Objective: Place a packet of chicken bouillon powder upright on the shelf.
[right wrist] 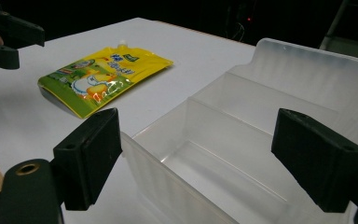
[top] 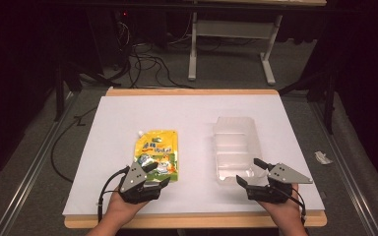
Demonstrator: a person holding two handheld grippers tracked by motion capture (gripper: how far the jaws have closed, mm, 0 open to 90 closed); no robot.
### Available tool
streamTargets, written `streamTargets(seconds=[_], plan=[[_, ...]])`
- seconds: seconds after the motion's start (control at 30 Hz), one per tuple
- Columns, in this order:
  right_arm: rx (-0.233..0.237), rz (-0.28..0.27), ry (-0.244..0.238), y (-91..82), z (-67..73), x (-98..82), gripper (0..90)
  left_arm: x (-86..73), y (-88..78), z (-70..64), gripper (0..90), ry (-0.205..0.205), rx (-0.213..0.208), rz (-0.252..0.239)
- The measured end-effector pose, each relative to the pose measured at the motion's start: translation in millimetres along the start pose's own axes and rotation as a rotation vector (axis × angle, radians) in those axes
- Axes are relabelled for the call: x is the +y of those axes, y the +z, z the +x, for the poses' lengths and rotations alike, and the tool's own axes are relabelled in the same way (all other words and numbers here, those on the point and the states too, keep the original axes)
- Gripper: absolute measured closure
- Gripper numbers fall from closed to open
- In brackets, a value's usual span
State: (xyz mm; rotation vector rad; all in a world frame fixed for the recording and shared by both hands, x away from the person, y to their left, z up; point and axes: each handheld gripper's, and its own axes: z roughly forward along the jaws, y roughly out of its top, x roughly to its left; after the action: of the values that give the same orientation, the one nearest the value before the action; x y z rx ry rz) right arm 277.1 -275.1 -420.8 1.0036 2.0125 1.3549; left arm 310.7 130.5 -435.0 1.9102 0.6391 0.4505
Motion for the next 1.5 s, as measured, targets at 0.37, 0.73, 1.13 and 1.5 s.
streamTargets(seconds=[0.37, 0.73, 1.13, 1.5], plan=[[-0.01, 0.005, 0.044, -0.6, -0.9, 4.6, 14.4, 0.8, -1.1, 5.1, 36.1, -0.044, 0.008, -0.008], [-0.02, -0.019, 0.049, -4.1, 2.8, 11.6, 14.9, 1.5, -9.8, 19.1, 33.8, -0.069, 0.061, -0.025], [-0.012, -0.028, 0.045, -5.4, 0.6, 11.3, 15.3, -17.5, 5.2, 84.7, 32.1, -0.307, 0.135, 0.084], [-0.002, -0.017, 0.05, -4.2, -0.3, 8.9, 15.4, -28.1, 32.7, 142.7, 40.8, -0.422, 0.161, 0.131]])
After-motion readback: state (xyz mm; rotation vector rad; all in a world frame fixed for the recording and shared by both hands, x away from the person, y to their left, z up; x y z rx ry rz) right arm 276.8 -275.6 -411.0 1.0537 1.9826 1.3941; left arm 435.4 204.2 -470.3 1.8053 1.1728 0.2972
